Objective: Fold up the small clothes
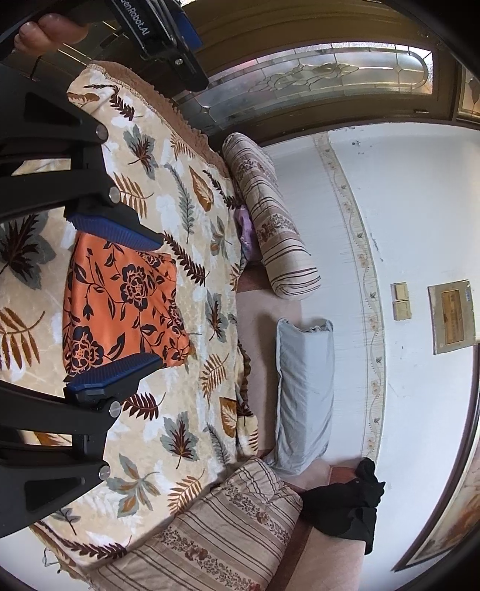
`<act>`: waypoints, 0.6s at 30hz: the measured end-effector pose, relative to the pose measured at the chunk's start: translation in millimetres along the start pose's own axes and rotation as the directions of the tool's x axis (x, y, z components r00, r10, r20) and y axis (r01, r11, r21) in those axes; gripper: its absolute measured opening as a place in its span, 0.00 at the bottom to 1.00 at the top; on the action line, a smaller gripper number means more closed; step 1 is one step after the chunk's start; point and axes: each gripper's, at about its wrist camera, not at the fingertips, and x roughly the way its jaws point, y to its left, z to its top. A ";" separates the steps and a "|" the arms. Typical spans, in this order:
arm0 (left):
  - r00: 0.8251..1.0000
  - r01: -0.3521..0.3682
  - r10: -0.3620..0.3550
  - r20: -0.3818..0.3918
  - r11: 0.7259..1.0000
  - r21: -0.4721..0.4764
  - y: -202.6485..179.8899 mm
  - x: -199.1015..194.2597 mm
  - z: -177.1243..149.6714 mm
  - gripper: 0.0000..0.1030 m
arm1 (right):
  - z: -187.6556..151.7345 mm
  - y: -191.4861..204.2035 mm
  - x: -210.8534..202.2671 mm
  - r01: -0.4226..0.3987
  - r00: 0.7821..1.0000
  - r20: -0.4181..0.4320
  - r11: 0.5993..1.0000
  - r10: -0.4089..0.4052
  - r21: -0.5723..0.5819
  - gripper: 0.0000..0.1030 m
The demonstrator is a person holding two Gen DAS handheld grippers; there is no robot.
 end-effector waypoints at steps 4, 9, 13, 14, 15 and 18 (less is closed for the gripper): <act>1.000 0.002 -0.002 0.004 1.000 -0.008 2.2 -3.2 -0.2 0.95 | 0.1 2.5 -2.8 -0.002 1.000 0.004 1.000 0.002 -0.004 0.60; 1.000 0.004 -0.004 -0.003 1.000 -0.008 2.9 -2.4 -1.6 0.95 | -1.8 4.1 -2.5 -0.001 1.000 -0.003 1.000 0.001 -0.007 0.60; 1.000 0.004 -0.004 -0.014 1.000 -0.006 2.8 1.7 -3.7 0.95 | -3.5 3.4 1.9 -0.002 1.000 -0.013 1.000 0.002 -0.006 0.60; 1.000 0.002 -0.002 -0.016 1.000 -0.006 3.0 3.2 -4.1 0.95 | -3.8 3.3 2.9 -0.002 1.000 -0.014 1.000 0.002 -0.006 0.60; 1.000 0.001 -0.001 -0.019 1.000 -0.007 3.1 4.6 -4.7 0.95 | -4.3 3.1 4.7 -0.001 1.000 -0.018 1.000 0.001 -0.005 0.60; 1.000 0.004 -0.004 -0.031 1.000 -0.010 4.1 10.2 -6.1 0.95 | -6.0 3.7 9.4 -0.001 1.000 -0.027 1.000 0.001 -0.005 0.60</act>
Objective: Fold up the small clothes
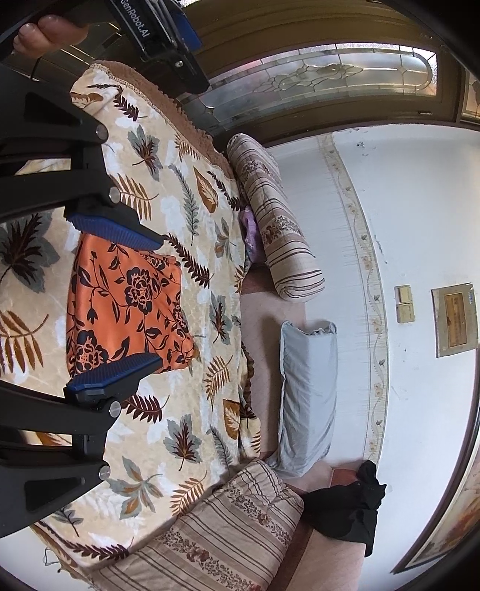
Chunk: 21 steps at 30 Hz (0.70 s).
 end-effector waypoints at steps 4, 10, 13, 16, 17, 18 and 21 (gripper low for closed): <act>1.000 0.001 -0.001 -0.014 1.000 0.002 -0.3 8.0 -1.6 0.95 | -1.2 -0.1 6.7 -0.001 1.000 -0.011 1.000 0.001 0.002 0.60; 0.999 0.005 -0.005 -0.034 1.000 0.008 -2.1 19.3 -4.8 0.95 | -1.4 0.6 13.0 0.003 1.000 -0.018 1.000 -0.003 -0.001 0.60; 0.999 0.009 -0.008 -0.045 1.000 0.013 -3.2 24.8 -6.7 0.95 | -0.8 -0.1 16.4 0.005 1.000 -0.020 1.000 -0.005 0.001 0.60; 0.998 0.012 -0.011 -0.054 1.000 0.016 -3.9 29.6 -8.1 0.95 | 0.0 -0.9 21.6 0.007 1.000 -0.026 1.000 -0.007 0.001 0.60; 0.998 0.011 -0.010 -0.055 1.000 0.016 -3.8 30.8 -8.3 0.95 | 0.3 -1.0 23.2 0.007 1.000 -0.027 1.000 -0.007 0.001 0.60; 0.998 0.013 -0.012 -0.056 1.000 0.016 -3.7 32.1 -8.4 0.95 | 0.5 -0.8 25.0 0.008 1.000 -0.029 1.000 -0.008 0.001 0.60; 0.998 0.011 -0.010 -0.059 1.000 0.014 -2.7 35.6 -8.8 0.95 | 0.9 0.0 29.0 0.008 0.999 -0.032 1.000 -0.008 0.000 0.60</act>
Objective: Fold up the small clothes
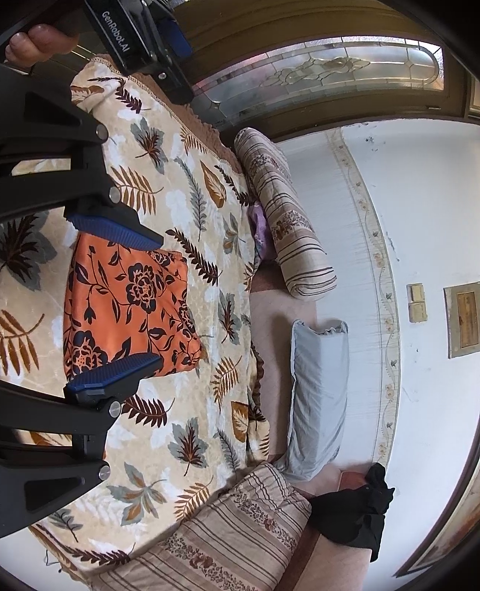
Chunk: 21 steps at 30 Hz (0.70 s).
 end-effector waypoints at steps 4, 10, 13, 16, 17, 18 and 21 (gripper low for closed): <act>1.000 0.001 -0.001 -0.006 1.000 -0.001 1.6 3.9 -0.5 0.95 | 0.1 1.6 3.5 0.000 1.000 -0.003 1.000 0.000 -0.001 0.60; 1.000 0.005 -0.005 -0.017 1.000 0.000 3.8 9.7 -0.5 0.95 | -0.2 4.9 10.9 -0.003 1.000 -0.010 1.000 0.003 -0.011 0.60; 1.000 0.003 -0.003 -0.017 1.000 -0.004 5.0 11.5 0.7 0.95 | -0.1 6.2 14.1 -0.006 1.000 -0.014 1.000 0.005 -0.015 0.60; 1.000 -0.002 0.002 -0.017 1.000 -0.003 4.9 13.4 0.9 0.95 | 0.3 5.5 17.6 -0.010 1.000 -0.018 1.000 0.010 -0.012 0.60; 1.000 -0.002 0.002 -0.019 1.000 -0.003 4.8 14.4 1.0 0.95 | 0.6 5.0 18.9 -0.011 1.000 -0.020 1.000 0.010 -0.011 0.60; 1.000 -0.004 0.004 -0.022 1.000 -0.003 4.2 15.8 1.2 0.95 | 0.7 4.1 20.8 -0.011 1.000 -0.022 1.000 0.011 -0.011 0.60; 1.000 -0.005 0.005 -0.028 1.000 0.001 2.4 20.2 1.4 0.95 | 1.4 1.1 26.6 -0.017 0.999 -0.030 1.000 0.017 -0.003 0.60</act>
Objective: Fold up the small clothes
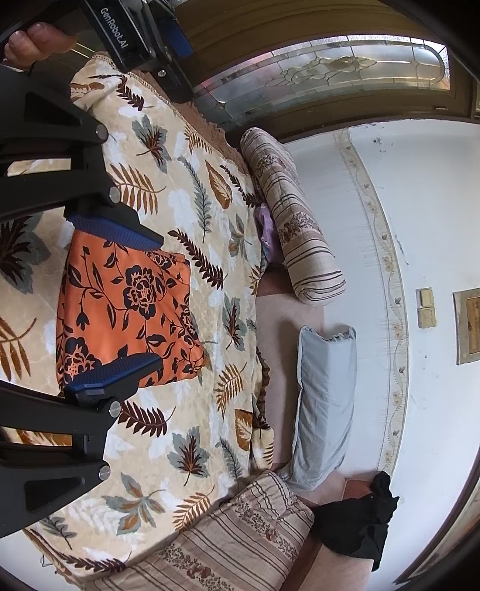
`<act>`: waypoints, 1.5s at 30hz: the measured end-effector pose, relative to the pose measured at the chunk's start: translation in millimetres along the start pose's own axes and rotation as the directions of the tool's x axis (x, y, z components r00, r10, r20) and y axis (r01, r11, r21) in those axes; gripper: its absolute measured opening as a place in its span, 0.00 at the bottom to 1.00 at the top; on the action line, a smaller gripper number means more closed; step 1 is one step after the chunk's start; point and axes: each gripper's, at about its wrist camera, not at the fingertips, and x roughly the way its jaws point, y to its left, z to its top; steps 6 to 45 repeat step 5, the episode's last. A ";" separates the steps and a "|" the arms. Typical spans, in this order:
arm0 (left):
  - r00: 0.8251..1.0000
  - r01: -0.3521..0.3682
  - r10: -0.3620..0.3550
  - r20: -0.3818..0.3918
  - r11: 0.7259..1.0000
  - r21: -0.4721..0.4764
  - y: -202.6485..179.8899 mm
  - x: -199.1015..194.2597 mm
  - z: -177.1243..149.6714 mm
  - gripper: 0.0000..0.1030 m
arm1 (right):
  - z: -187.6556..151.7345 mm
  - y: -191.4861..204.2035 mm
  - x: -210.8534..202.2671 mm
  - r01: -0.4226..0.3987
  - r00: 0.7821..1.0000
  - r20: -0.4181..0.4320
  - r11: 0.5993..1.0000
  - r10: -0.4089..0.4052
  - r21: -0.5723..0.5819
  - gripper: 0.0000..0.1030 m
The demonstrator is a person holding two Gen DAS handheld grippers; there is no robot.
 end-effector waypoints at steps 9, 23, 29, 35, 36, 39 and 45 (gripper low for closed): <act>0.998 0.042 -0.042 -0.051 0.999 -0.018 -1.2 25.4 3.5 0.95 | 6.3 -19.1 21.4 -0.012 1.000 -0.017 1.000 0.013 0.017 0.60; 0.998 0.042 -0.042 -0.051 0.999 -0.018 -1.2 25.4 3.5 0.95 | 6.3 -19.1 21.4 -0.012 1.000 -0.017 1.000 0.013 0.017 0.60; 0.998 0.042 -0.042 -0.051 0.999 -0.018 -1.2 25.4 3.5 0.95 | 6.3 -19.1 21.4 -0.012 1.000 -0.017 1.000 0.013 0.017 0.60; 0.998 0.042 -0.042 -0.051 0.999 -0.018 -1.2 25.4 3.5 0.95 | 6.3 -19.1 21.4 -0.012 1.000 -0.017 1.000 0.013 0.017 0.60; 0.998 0.042 -0.042 -0.051 0.999 -0.018 -1.2 25.4 3.5 0.95 | 6.3 -19.1 21.4 -0.012 1.000 -0.017 1.000 0.013 0.017 0.60; 0.998 0.042 -0.042 -0.051 0.999 -0.018 -1.2 25.4 3.5 0.95 | 6.3 -19.1 21.4 -0.012 1.000 -0.017 1.000 0.013 0.017 0.60; 0.998 0.042 -0.042 -0.051 0.999 -0.018 -1.2 25.4 3.5 0.95 | 6.3 -19.1 21.4 -0.012 1.000 -0.017 1.000 0.013 0.017 0.60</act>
